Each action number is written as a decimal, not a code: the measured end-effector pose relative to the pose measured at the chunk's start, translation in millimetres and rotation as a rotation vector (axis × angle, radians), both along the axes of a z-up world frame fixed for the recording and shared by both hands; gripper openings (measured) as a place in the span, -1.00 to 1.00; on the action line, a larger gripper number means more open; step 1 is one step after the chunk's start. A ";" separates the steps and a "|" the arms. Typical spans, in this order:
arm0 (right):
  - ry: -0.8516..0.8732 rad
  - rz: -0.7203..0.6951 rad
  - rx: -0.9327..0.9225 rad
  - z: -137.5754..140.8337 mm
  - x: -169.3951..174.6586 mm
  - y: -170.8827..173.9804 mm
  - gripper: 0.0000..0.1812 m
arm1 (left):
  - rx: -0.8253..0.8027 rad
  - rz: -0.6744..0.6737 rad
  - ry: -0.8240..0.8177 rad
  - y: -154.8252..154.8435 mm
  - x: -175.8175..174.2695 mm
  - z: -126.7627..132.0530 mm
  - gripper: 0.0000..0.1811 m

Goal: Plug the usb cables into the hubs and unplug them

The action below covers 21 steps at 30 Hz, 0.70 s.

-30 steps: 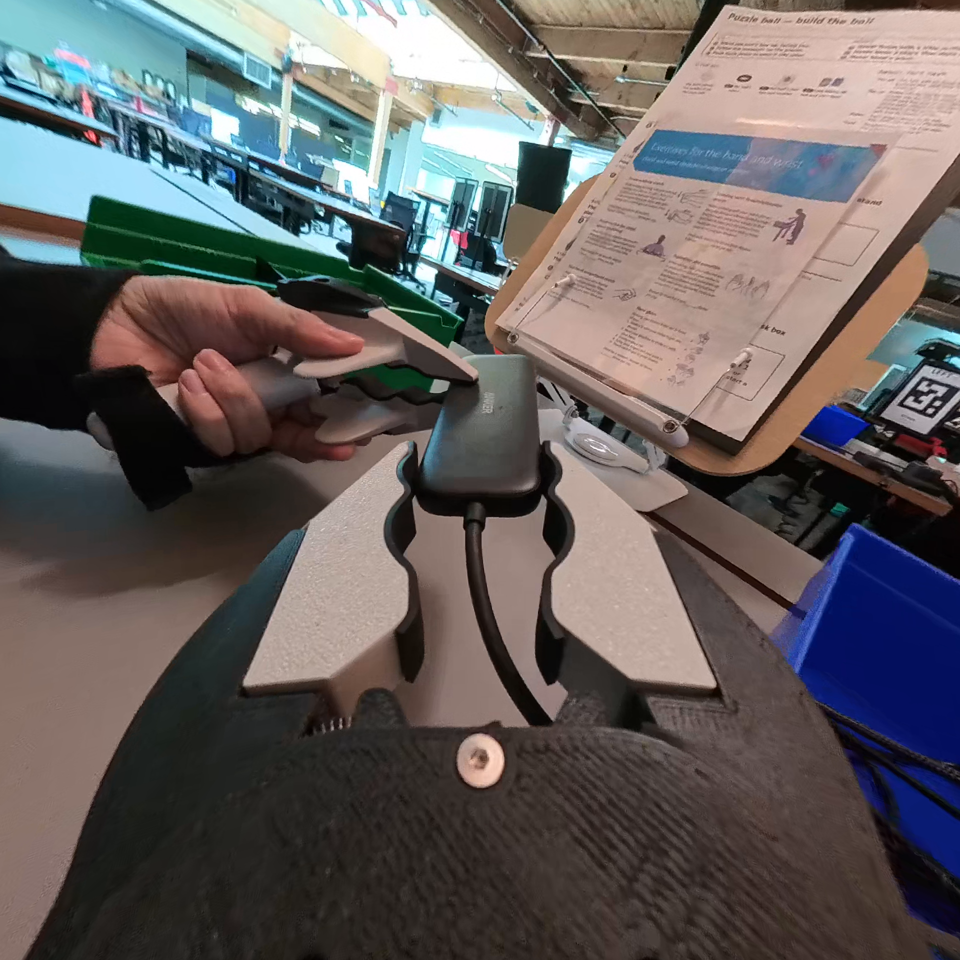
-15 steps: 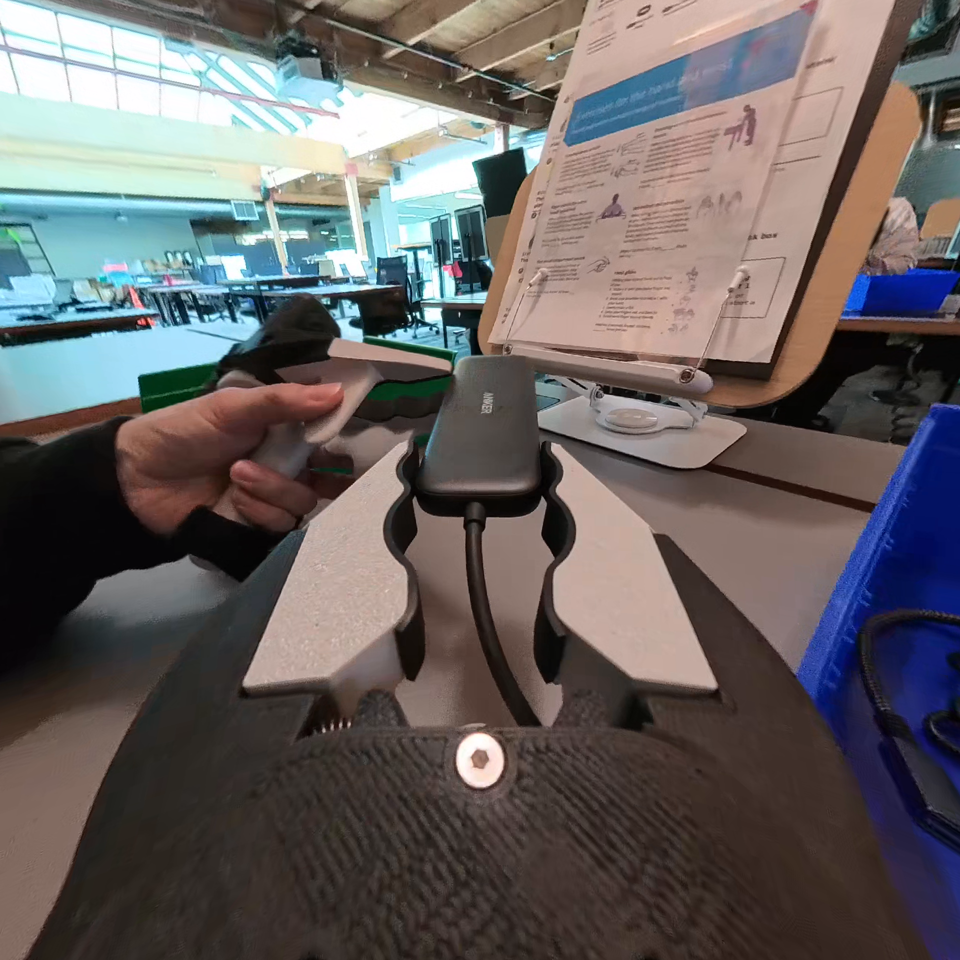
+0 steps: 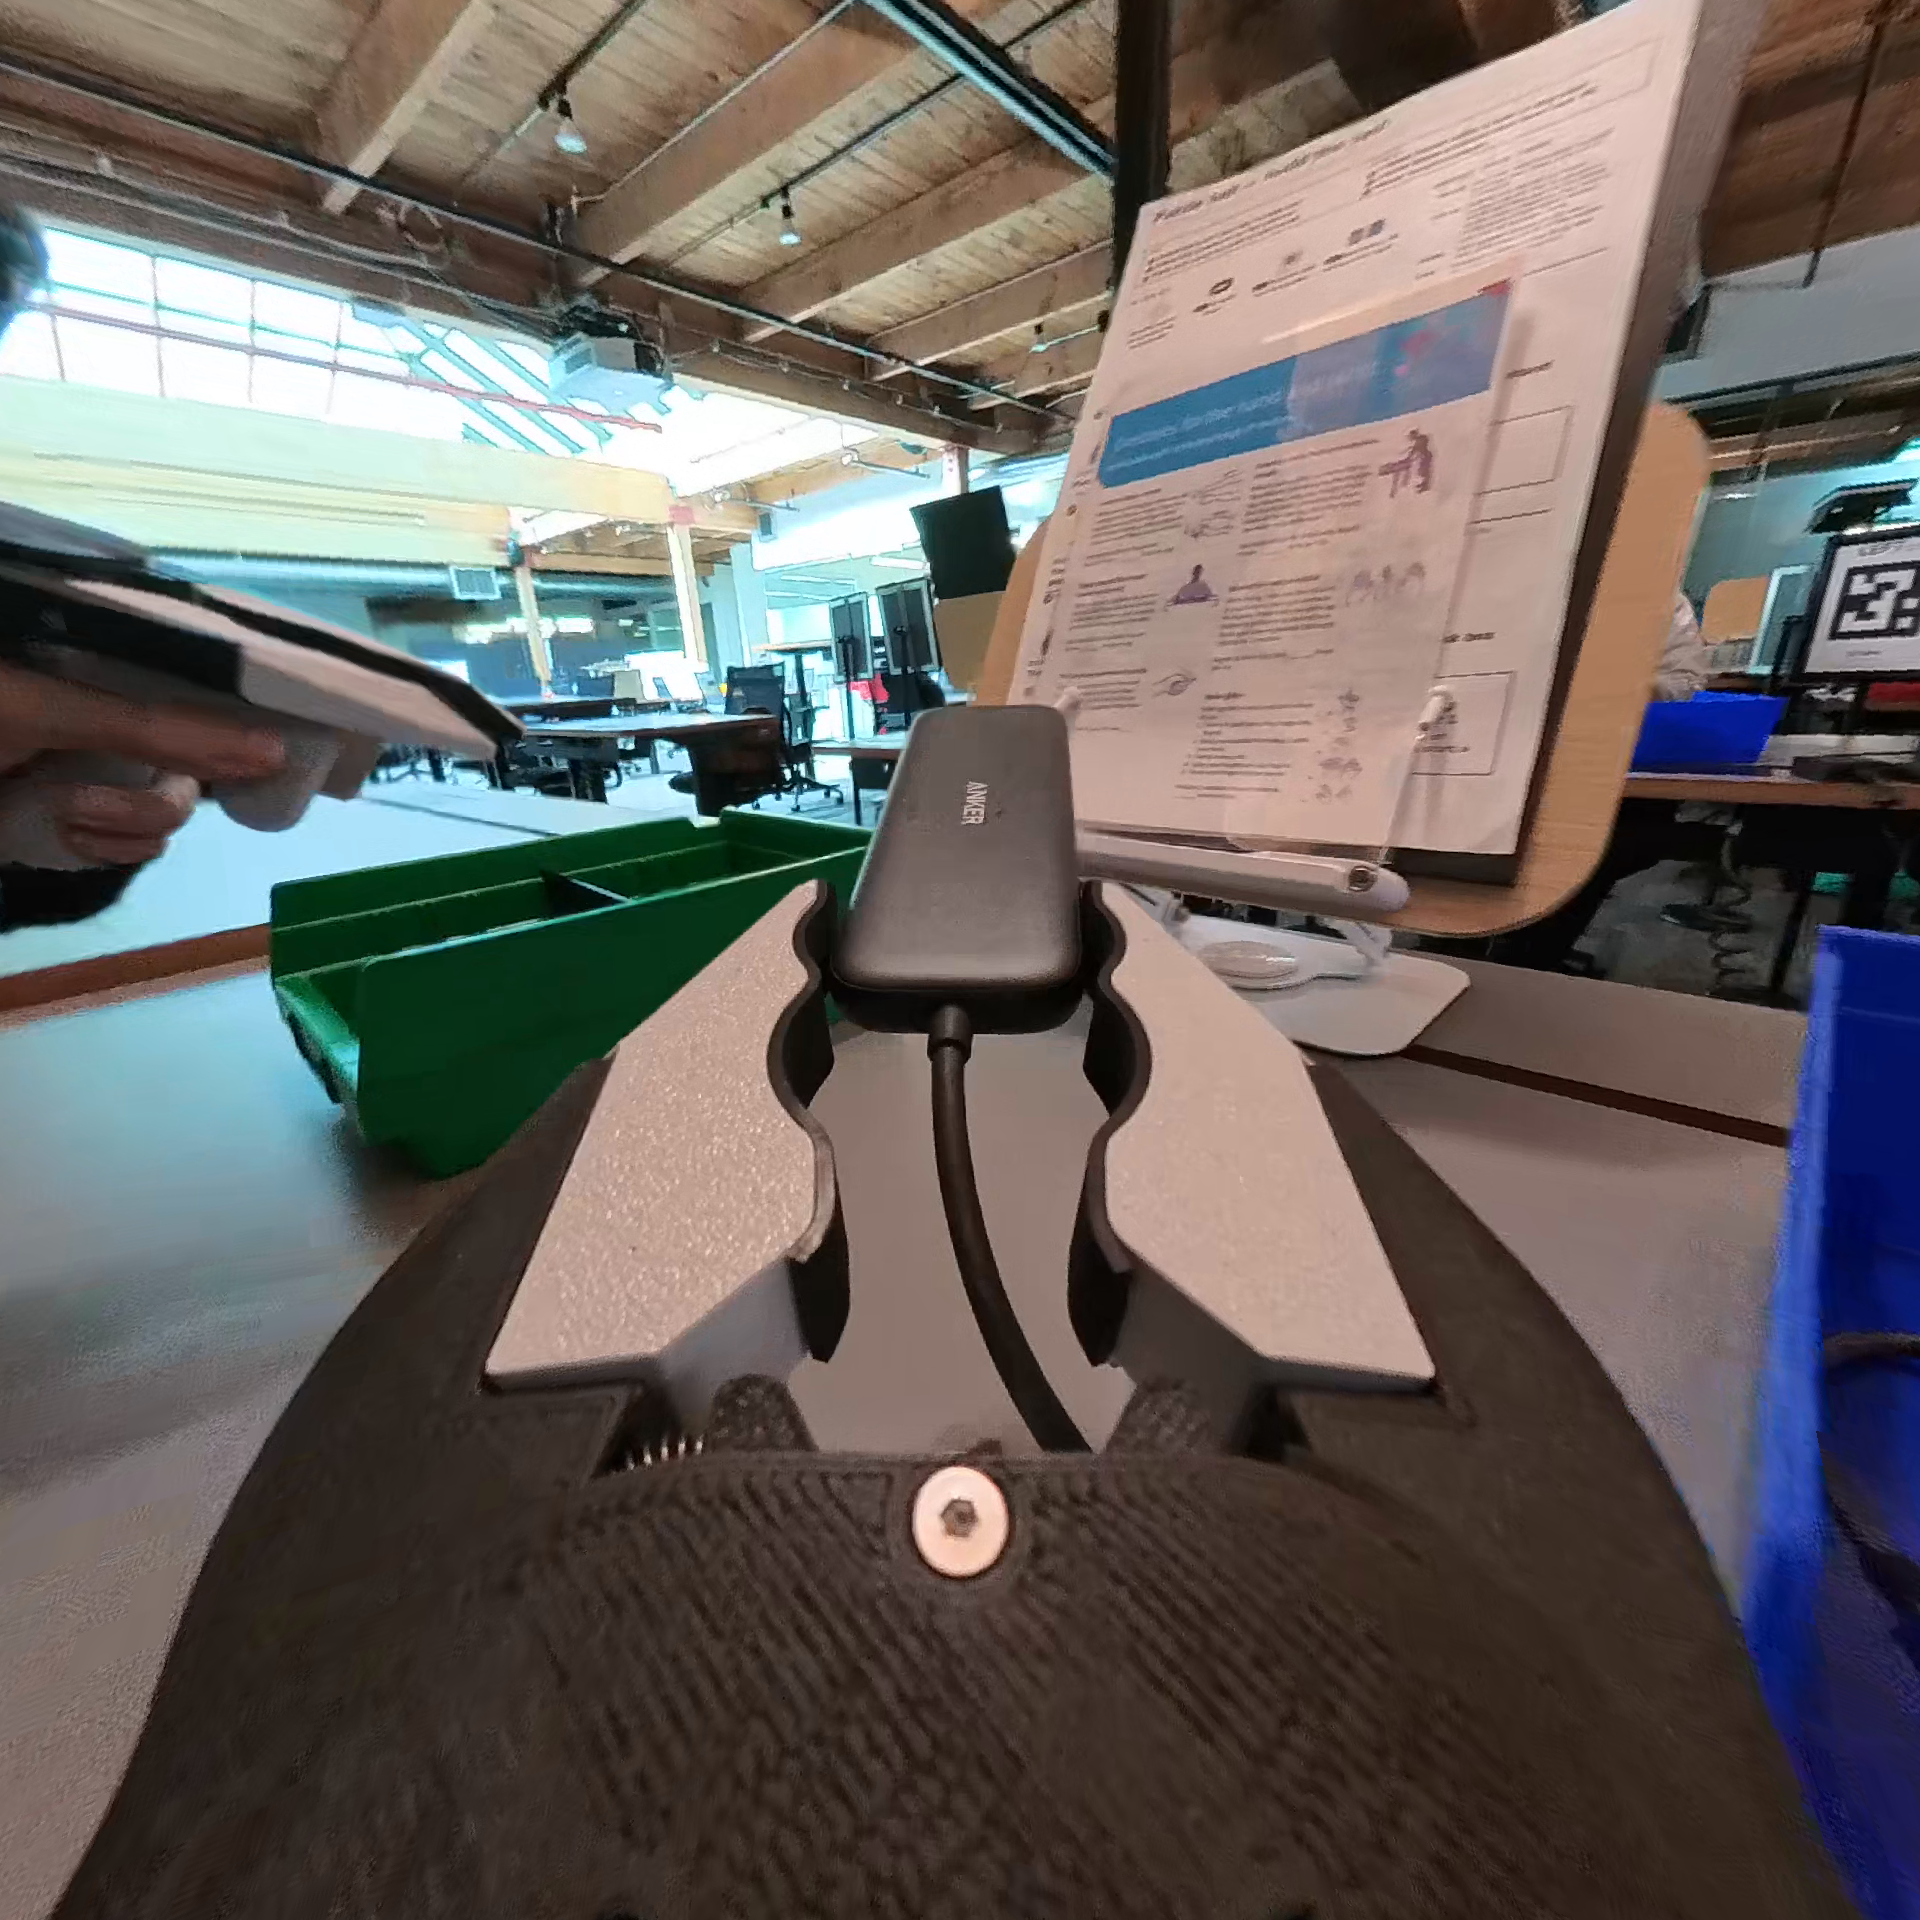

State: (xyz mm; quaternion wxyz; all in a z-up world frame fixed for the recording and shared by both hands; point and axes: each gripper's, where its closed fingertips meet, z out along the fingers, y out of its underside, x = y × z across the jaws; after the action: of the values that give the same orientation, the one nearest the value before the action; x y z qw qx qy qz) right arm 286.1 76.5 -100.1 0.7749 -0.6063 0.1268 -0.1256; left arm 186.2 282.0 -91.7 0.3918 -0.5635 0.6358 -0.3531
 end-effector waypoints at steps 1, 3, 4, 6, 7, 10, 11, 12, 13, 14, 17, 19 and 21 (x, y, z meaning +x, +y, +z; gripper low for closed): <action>-0.014 0.002 -0.020 -1.6 -2.5 5.8 -0.50 | -0.010 0.075 0.069 30.0 -9.7 -14.8 -0.57; -0.042 0.012 -0.070 -6.2 -7.5 17.0 -0.50 | -0.101 0.181 0.171 74.4 -19.7 -42.3 -0.45; -0.047 0.014 -0.086 -7.9 -8.6 20.7 -0.50 | -0.164 0.210 0.188 88.4 -18.6 -53.4 -0.41; -0.053 0.021 -0.100 -9.4 -10.9 24.1 -0.50 | -0.288 0.255 0.242 102.9 -16.0 -77.0 -0.31; -0.055 0.021 -0.096 -9.1 -11.4 23.8 -0.50 | -0.330 0.258 0.267 103.7 -14.2 -86.5 -0.32; -0.039 0.029 -0.076 -8.6 -10.0 20.2 -0.50 | -0.304 0.303 0.396 105.7 -13.5 -117.5 -0.26; -0.033 0.022 -0.067 -7.8 -8.4 18.2 -0.50 | -0.307 0.296 0.434 101.3 -11.7 -125.3 -0.26; -0.029 0.019 -0.061 -7.2 -7.6 16.4 -0.50 | -0.317 0.303 0.461 98.8 -9.1 -131.6 -0.26; -0.024 0.023 -0.056 -6.8 -7.6 15.1 -0.50 | -0.327 0.308 0.482 96.9 -6.7 -136.8 -0.26; -0.021 0.024 -0.050 -6.2 -7.4 13.9 -0.50 | -0.333 0.319 0.502 96.9 -5.3 -141.7 -0.30; -0.017 0.029 -0.045 -5.6 -7.4 12.7 -0.50 | -0.316 0.393 0.578 106.7 -7.6 -158.8 -0.32; -0.019 0.029 -0.043 -4.6 -7.5 12.9 -0.50 | -0.323 0.443 0.572 112.1 -4.6 -162.4 -0.39; -0.019 0.038 -0.044 -4.4 -8.7 13.4 -0.50 | -0.315 0.446 0.577 111.8 -3.1 -164.0 -0.59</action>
State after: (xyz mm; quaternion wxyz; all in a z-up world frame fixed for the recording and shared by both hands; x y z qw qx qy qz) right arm 277.5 89.9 -104.5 0.7647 -0.6244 0.1051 -0.1195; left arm 183.1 393.7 -255.8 0.1729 -0.8169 0.5200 -0.1799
